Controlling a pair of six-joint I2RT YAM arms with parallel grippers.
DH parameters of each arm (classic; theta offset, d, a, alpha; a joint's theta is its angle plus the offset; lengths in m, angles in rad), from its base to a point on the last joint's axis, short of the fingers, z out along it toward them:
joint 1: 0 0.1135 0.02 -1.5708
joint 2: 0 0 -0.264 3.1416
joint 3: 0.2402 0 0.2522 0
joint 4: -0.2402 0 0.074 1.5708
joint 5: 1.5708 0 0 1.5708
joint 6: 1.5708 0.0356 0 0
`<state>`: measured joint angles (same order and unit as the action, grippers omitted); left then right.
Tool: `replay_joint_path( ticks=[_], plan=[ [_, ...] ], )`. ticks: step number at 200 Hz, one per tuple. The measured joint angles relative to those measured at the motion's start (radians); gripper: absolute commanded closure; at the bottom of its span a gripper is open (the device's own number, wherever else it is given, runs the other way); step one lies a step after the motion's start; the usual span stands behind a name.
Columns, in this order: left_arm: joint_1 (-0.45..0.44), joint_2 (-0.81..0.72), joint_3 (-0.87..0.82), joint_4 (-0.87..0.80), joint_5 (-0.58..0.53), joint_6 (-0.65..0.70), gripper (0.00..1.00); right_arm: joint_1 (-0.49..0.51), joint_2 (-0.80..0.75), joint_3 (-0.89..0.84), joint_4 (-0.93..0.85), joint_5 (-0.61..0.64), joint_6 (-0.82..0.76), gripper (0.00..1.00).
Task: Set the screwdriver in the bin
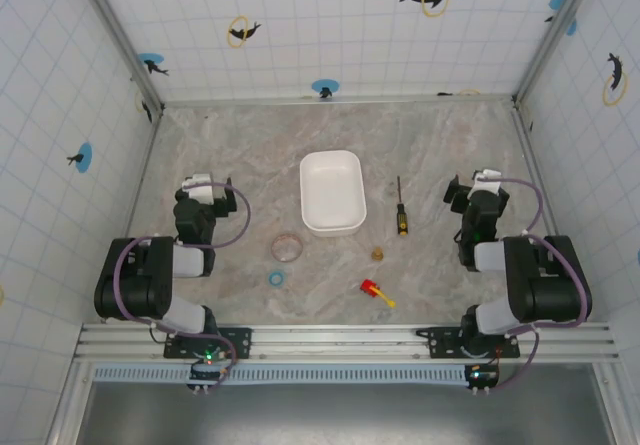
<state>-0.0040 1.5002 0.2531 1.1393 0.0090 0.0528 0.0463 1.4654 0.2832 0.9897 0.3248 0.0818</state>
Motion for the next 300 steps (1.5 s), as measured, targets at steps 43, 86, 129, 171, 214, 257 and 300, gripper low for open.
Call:
replay_joint_path(
  ticks=[43,86,129,171,214,257,300],
  plan=[
    [0.000,0.000,0.000,0.000,0.000,0.000,0.02,0.000,0.000,0.000,0.001,0.000,0.000,0.01],
    [0.000,0.000,0.000,0.000,0.000,0.000,0.02,0.000,0.000,0.000,0.000,-0.001,0.000,0.01],
    [0.000,0.000,0.000,0.000,0.000,0.000,0.02,-0.001,0.000,0.000,0.000,-0.004,0.000,0.01],
    [0.000,-0.005,0.003,-0.013,0.000,0.000,0.03,0.000,-0.009,0.032,-0.060,0.000,0.000,0.01],
    [0.000,-0.138,0.095,-0.227,0.019,0.000,0.02,0.027,-0.090,0.040,-0.148,0.034,-0.013,0.01],
    [0.000,-0.257,0.156,-0.399,0.129,-0.082,0.02,0.087,-0.280,0.147,-0.429,0.054,-0.012,0.01],
    [-0.013,-0.311,0.158,-0.551,0.223,-0.201,0.02,0.134,-0.403,0.291,-0.764,-0.059,0.079,0.01]
  ],
)
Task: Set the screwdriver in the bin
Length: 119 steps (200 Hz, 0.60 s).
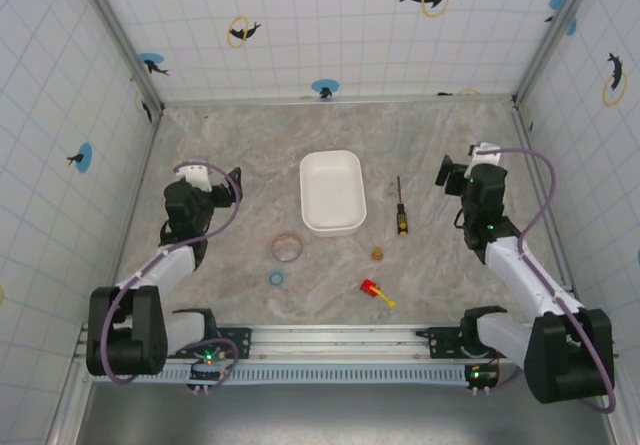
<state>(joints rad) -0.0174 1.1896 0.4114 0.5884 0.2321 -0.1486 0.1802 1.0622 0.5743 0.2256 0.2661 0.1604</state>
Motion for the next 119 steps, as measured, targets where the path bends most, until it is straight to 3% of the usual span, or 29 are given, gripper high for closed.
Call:
replay_joint_path(
  ticks=[47,119],
  plan=[
    [-0.079,-0.021,0.024,-0.163,0.072,-0.060,0.03,0.095,0.051,0.108,-0.349,-0.138,0.083,0.01],
    [-0.113,-0.030,0.033,-0.275,0.180,-0.134,0.02,0.173,0.241,0.205,-0.587,-0.264,0.150,0.05]
  ],
)
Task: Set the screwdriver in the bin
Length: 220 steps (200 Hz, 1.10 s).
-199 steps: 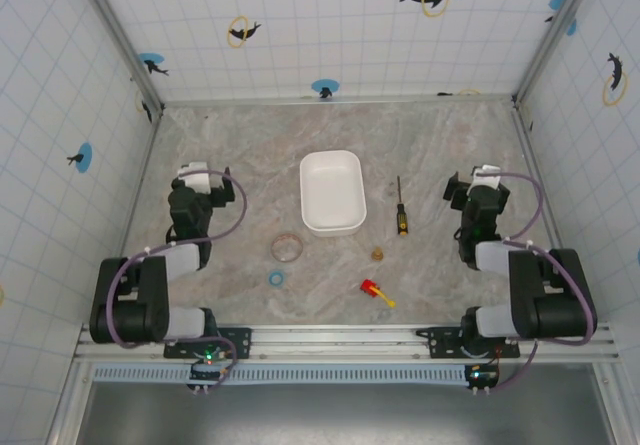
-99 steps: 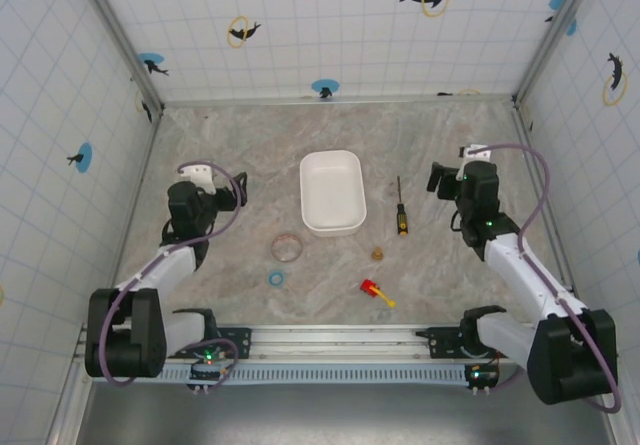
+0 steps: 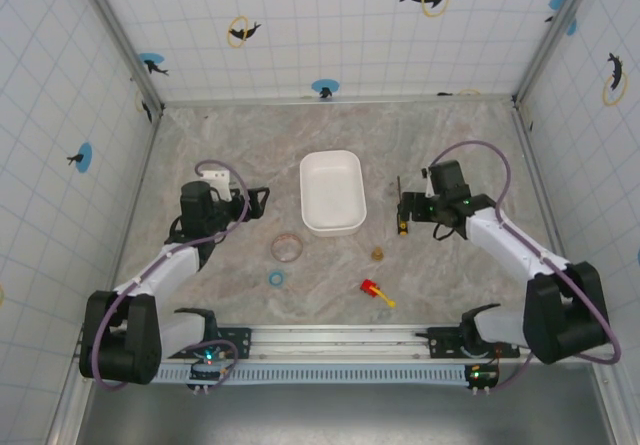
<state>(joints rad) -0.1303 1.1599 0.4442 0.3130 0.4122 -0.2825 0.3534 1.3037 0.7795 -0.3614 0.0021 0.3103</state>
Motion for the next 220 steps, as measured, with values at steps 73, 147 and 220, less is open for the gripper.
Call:
replay_joint_path(
  ticks=[73,147,220],
  plan=[
    [0.000,0.002,0.000,-0.066,-0.002,-0.037,0.03,0.061,0.211,0.117,-0.071,-0.024,0.042,0.19],
    [-0.002,-0.008,0.000,-0.082,-0.009,-0.040,0.03,0.105,0.356,0.216,-0.134,0.020,0.058,0.31],
    [-0.002,-0.014,0.000,-0.097,-0.013,-0.040,0.03,0.105,0.407,0.216,-0.158,0.024,0.063,0.37]
  ],
)
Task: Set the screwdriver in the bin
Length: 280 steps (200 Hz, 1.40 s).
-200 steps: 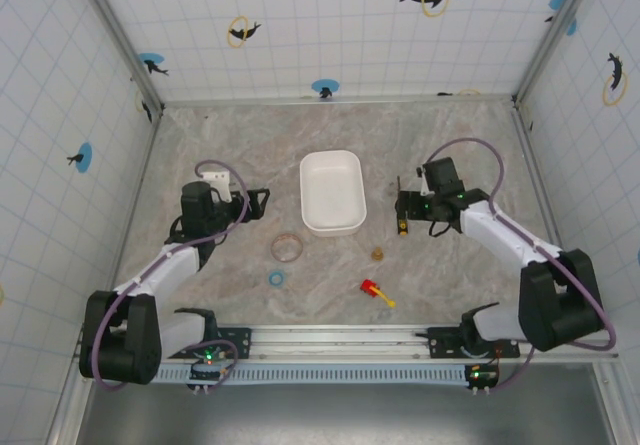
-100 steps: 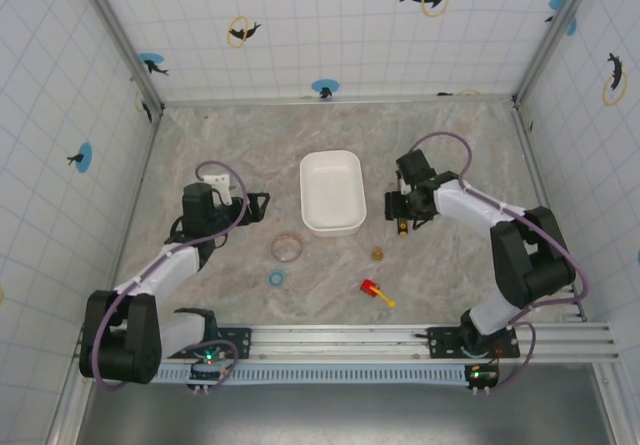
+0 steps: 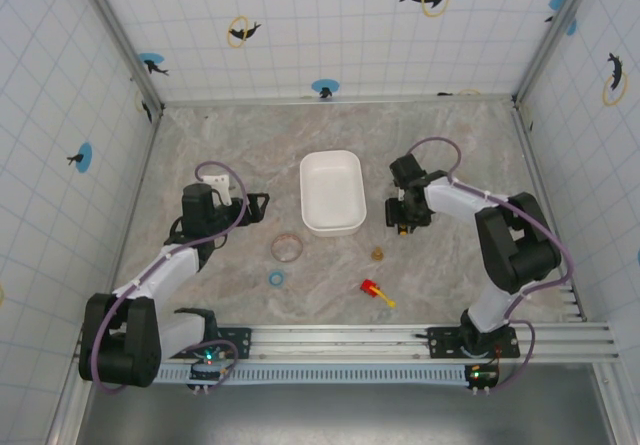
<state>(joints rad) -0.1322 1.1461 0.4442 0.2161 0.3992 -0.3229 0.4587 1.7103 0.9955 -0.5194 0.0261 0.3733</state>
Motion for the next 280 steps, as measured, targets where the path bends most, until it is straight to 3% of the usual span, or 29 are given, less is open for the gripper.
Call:
replay_joint_path(
  ticks=[44,71,97,129,177,234,280],
  plan=[
    [-0.002,0.000,0.000,-0.004,-0.007,0.000,0.02,0.000,0.014,0.004,-0.002,0.000,0.001,0.47],
    [-0.005,0.000,0.000,-0.013,-0.011,0.000,0.03,0.000,0.027,0.014,-0.002,0.000,-0.005,0.68],
    [-0.005,0.000,0.000,-0.026,-0.011,0.000,0.03,-0.001,0.030,0.016,-0.005,0.000,0.002,0.78],
    [-0.005,-0.006,0.000,-0.031,-0.012,0.000,0.03,-0.001,0.030,0.017,-0.005,-0.001,0.004,1.00],
    [-0.005,-0.011,0.000,-0.037,-0.018,0.000,0.03,-0.018,0.027,0.017,-0.003,-0.026,0.008,1.00],
    [-0.005,-0.011,0.000,-0.037,-0.018,0.000,0.02,-0.123,-0.138,0.057,0.093,-0.237,0.125,1.00],
    [-0.005,-0.011,0.000,-0.035,-0.018,0.000,0.02,-0.049,-0.235,0.212,0.228,-0.249,0.265,1.00]
  ],
)
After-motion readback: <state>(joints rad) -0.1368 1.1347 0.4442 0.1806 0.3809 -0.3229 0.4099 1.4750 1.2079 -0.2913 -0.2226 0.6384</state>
